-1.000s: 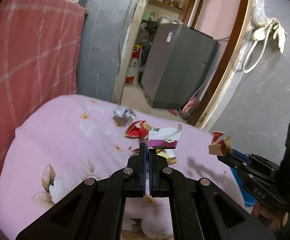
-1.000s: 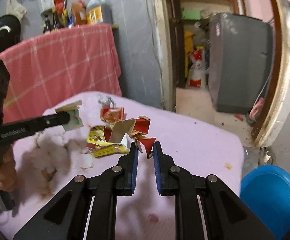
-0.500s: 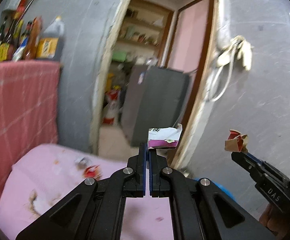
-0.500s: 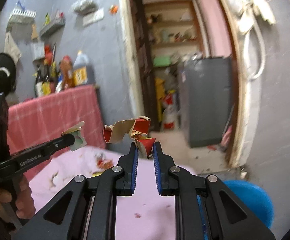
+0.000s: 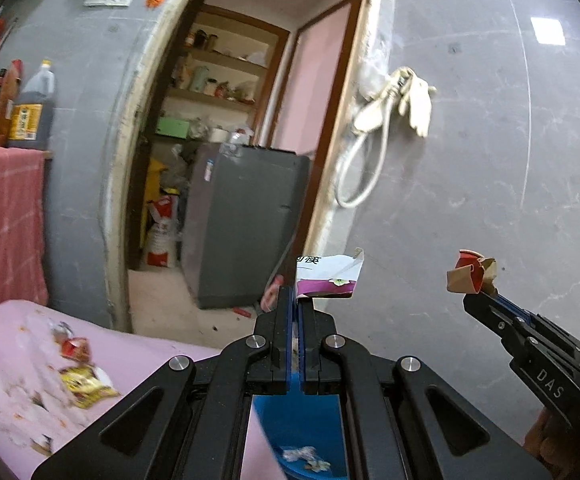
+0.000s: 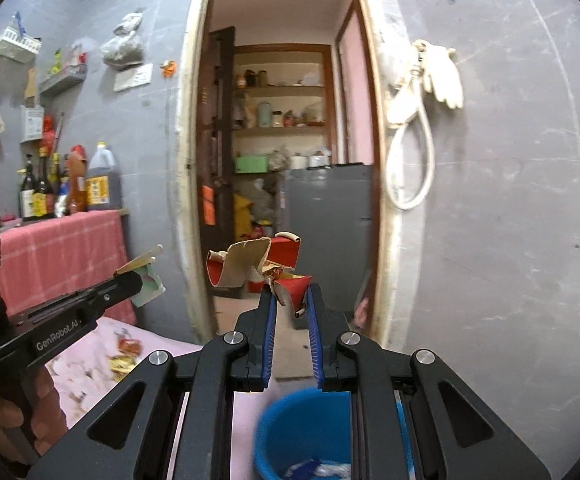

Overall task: Collect trash
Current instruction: 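Carry both held wrappers over the blue basin and open both tools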

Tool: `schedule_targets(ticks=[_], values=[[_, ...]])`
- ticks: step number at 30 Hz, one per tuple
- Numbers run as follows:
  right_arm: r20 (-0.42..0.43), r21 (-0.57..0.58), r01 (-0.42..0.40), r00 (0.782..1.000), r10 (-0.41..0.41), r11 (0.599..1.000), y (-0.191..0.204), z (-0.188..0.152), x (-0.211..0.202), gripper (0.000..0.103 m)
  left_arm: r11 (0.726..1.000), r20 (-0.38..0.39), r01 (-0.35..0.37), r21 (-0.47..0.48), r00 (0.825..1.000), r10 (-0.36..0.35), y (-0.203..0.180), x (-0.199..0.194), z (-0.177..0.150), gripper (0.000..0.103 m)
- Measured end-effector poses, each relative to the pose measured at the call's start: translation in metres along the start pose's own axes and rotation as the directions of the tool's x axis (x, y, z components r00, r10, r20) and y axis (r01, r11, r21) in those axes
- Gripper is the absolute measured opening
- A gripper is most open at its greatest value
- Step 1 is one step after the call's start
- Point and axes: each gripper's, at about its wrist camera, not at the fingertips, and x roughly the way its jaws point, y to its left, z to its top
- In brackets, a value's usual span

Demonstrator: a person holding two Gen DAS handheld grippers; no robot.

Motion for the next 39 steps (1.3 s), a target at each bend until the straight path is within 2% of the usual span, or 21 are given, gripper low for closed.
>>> schedule_targets(ticks=[6,14,22,39], values=[[-0.038,0.023,0.050,0.998,-0.049,0.998,-0.033,-0.017,-0.004,0.013,0.999,-0.038,0.012,0.031,0.999,-0.011,-0.030,0.020,-0.016,0.001],[-0.105,0.064,0.077,0.992,-0.070,0.995,-0.057,-0.043,0.004,0.013,1.000,-0.135,0.020,0.015,0.991,-0.018,-0.043,0.050,-0.039,0.001],[-0.209,0.091,0.102,0.975,-0.081,0.991,-0.070,-0.063,0.017,0.014,1.000,-0.256,0.016,-0.026,0.966,-0.022,-0.040,0.077,-0.064,0.001],[-0.342,0.113,0.124,0.936,-0.079,0.986,-0.077,-0.090,0.040,0.016,0.999,-0.394,0.004,-0.054,0.919,-0.025,-0.028,0.112,-0.094,0.001]])
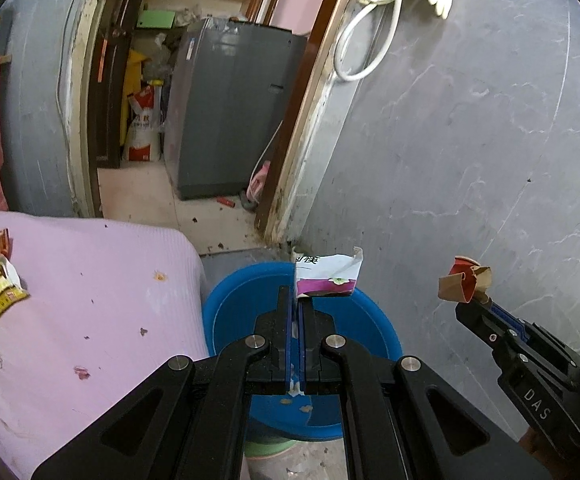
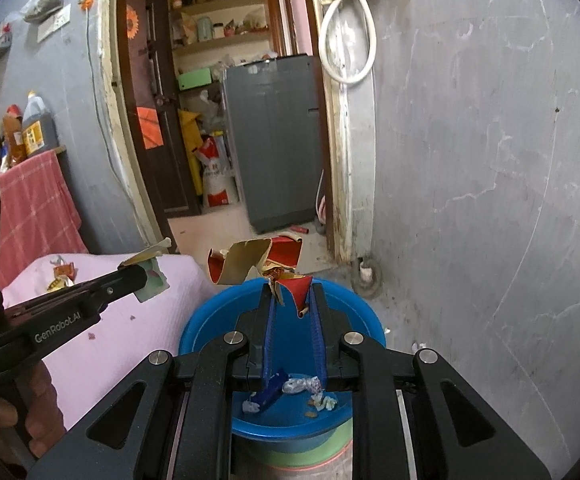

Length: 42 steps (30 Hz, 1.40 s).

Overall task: Collect trash
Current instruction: 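Carry both held wrappers over the blue basin and open both tools, then move both open tools back above the remaining wrappers on the table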

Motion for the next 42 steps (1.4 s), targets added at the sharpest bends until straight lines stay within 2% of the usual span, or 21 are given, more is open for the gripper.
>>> schedule_targets(ticks=[13,22,25,27,28,31,32,33,34,36,38,42], values=[[-0.061,-0.010,0.031,0.998,-0.032,0.999,0.002,-0.004,0.018,0.021,0.999,-0.092,0.004,-0.035,0.996,-0.007,0.011,0.025,-0.003,0.004],[-0.046,-0.015,0.039,0.998,-0.040,0.999,0.004,-0.002,0.019,0.029,0.999,-0.046,0.007,-0.049,0.999,-0.010,0.018,0.013,0.001,0.023],[-0.026,-0.023,0.046,0.999,-0.047,0.999,0.006,0.000,0.014,0.033,0.999,-0.006,-0.003,-0.054,1.000,0.002,0.021,0.001,0.006,0.034],[-0.008,-0.026,0.047,0.999,-0.047,0.999,0.008,0.001,0.010,0.041,0.999,0.020,-0.017,-0.051,1.000,0.018,0.023,-0.008,0.010,0.046],[0.004,-0.028,0.047,0.999,-0.047,0.998,0.009,0.003,0.007,0.043,0.998,0.037,-0.027,-0.049,0.999,0.028,0.026,-0.014,0.012,0.049],[0.043,-0.024,0.043,0.998,-0.042,0.999,0.014,0.009,-0.003,0.048,0.997,0.089,-0.063,-0.039,0.994,0.067,0.031,-0.034,0.018,0.065],[0.058,-0.022,0.039,0.998,-0.037,0.999,0.015,0.011,-0.006,0.050,0.996,0.108,-0.079,-0.037,0.991,0.083,0.033,-0.041,0.021,0.075],[0.076,-0.019,0.037,0.997,-0.035,0.999,0.016,0.013,-0.011,0.055,0.995,0.135,-0.096,-0.037,0.986,0.100,0.035,-0.051,0.023,0.083],[0.093,-0.017,0.036,0.995,-0.034,0.999,0.018,0.015,-0.014,0.059,0.994,0.159,-0.106,-0.039,0.981,0.111,0.038,-0.059,0.025,0.085],[0.140,-0.007,0.024,0.990,-0.023,1.000,0.021,0.020,-0.024,0.073,0.991,0.206,-0.131,-0.040,0.969,0.136,0.041,-0.075,0.026,0.095],[0.180,0.000,0.011,0.984,-0.011,1.000,0.026,0.023,-0.033,0.078,0.986,0.257,-0.165,-0.041,0.952,0.170,0.047,-0.094,0.030,0.100],[0.261,0.000,-0.008,0.965,0.007,1.000,0.039,0.031,-0.053,0.088,0.976,0.317,-0.213,-0.037,0.924,0.214,0.057,-0.125,0.032,0.101]])
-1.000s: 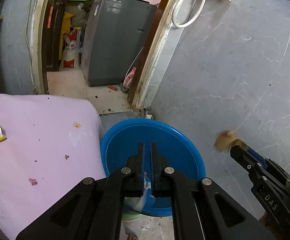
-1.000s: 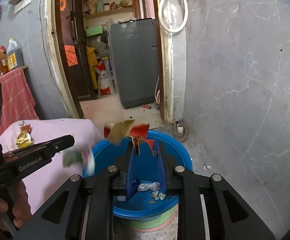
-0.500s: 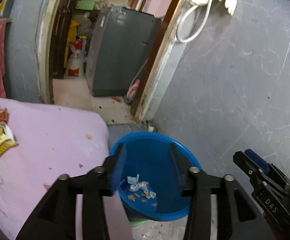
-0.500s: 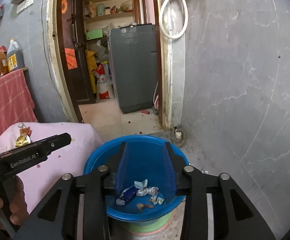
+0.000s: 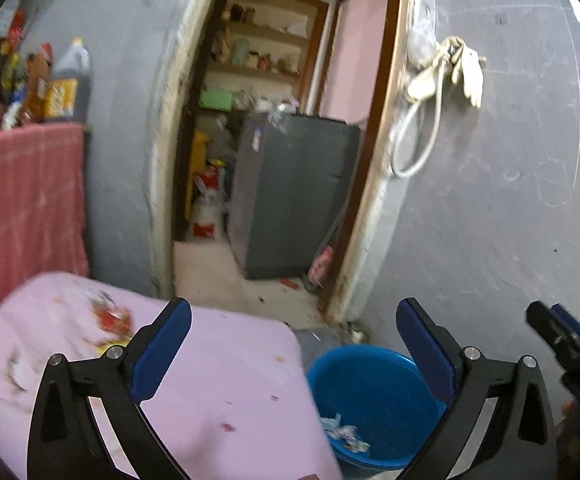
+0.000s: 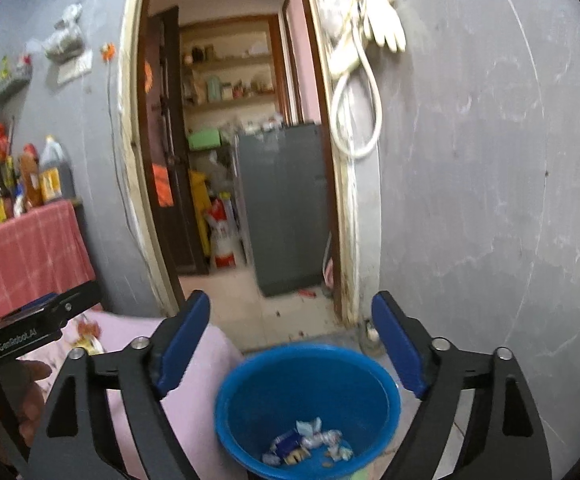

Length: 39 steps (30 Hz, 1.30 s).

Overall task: Collect trash
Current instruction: 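Move both open tools back above the remaining wrappers on the table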

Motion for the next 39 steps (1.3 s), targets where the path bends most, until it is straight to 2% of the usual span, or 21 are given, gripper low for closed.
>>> schedule_targets(ticks=[5,10,16,25,31,37,39], values=[[0.097,-0.001,-0.040,0.994,0.040,0.999,0.021,0.018,-0.017,0.103,0.998,0.078,-0.059,-0.005,0.995,0.060,0.028,-0.039,0.010,0.101],[0.176,-0.020,-0.092,0.980,0.094,0.996,0.051,0.030,-0.029,0.103,0.993,0.146,-0.116,0.006,0.983,0.114,0.050,-0.070,0.020,0.101],[0.209,-0.049,-0.165,0.963,0.172,0.985,0.093,0.037,-0.026,0.103,0.981,0.197,-0.193,0.014,0.962,0.186,0.086,-0.099,0.028,0.101],[0.215,-0.063,-0.268,0.937,0.275,0.961,0.159,0.029,0.000,0.103,0.954,0.198,-0.300,0.027,0.937,0.289,0.157,-0.104,0.019,0.102],[0.143,-0.055,-0.319,0.935,0.323,0.946,0.188,0.012,0.037,0.103,0.943,0.129,-0.332,0.026,0.936,0.326,0.203,-0.074,0.006,0.102],[-0.033,-0.058,-0.368,0.930,0.367,0.928,0.207,-0.018,0.086,0.103,0.948,0.007,-0.318,-0.002,0.948,0.318,0.228,-0.038,-0.013,0.101],[-0.112,-0.075,-0.391,0.918,0.382,0.918,0.214,-0.030,0.103,0.103,0.948,-0.036,-0.319,-0.010,0.947,0.318,0.233,-0.026,-0.018,0.101]])
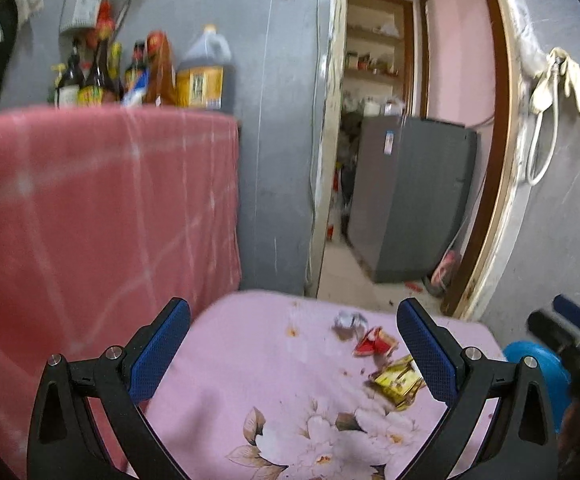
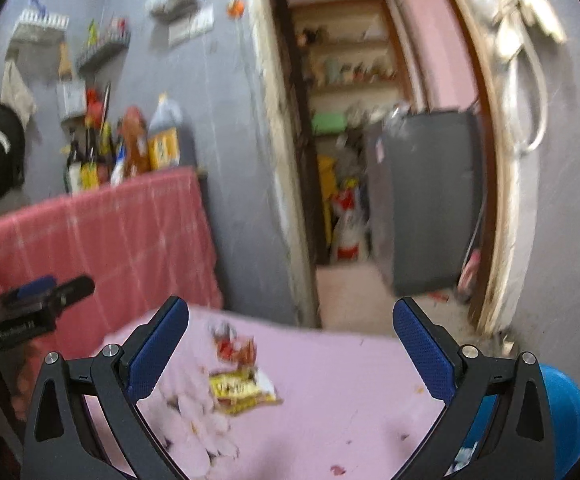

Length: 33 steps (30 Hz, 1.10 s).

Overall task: Collect trash
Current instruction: 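Move both open tools back above the remaining wrappers on the table, then grasp the yellow snack wrapper with the right tool while the left tool grasps the purple mesh bag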

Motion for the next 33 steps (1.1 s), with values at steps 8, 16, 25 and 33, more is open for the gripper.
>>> schedule_targets(ticks=[8,16,25,33], values=[[-0.261,-0.030,-0.117,0.960,0.105,0.993,0.005,-0.035,0.060,0.103,1.000,-0.151,-0.008,-0.021,0.989,0.005,0.004,0.045,-0.015,0.101],[-0.459,-0.050,-0.220,0.871,0.173,0.974,0.023,-0.059,0.114,0.100,0.999,-0.259,-0.035,-0.027,0.965,0.027,0.010,0.071,-0.024,0.101],[-0.548,-0.061,-0.223,0.822,0.154,0.973,0.022,-0.072,0.137,0.069,0.999,-0.332,0.016,-0.027,0.943,-0.024,0.003,0.087,-0.031,0.089],[-0.525,-0.039,-0.154,0.844,0.111,0.987,-0.009,-0.069,0.119,0.069,0.993,-0.386,0.115,0.010,0.917,-0.102,-0.024,0.100,-0.034,0.079]])
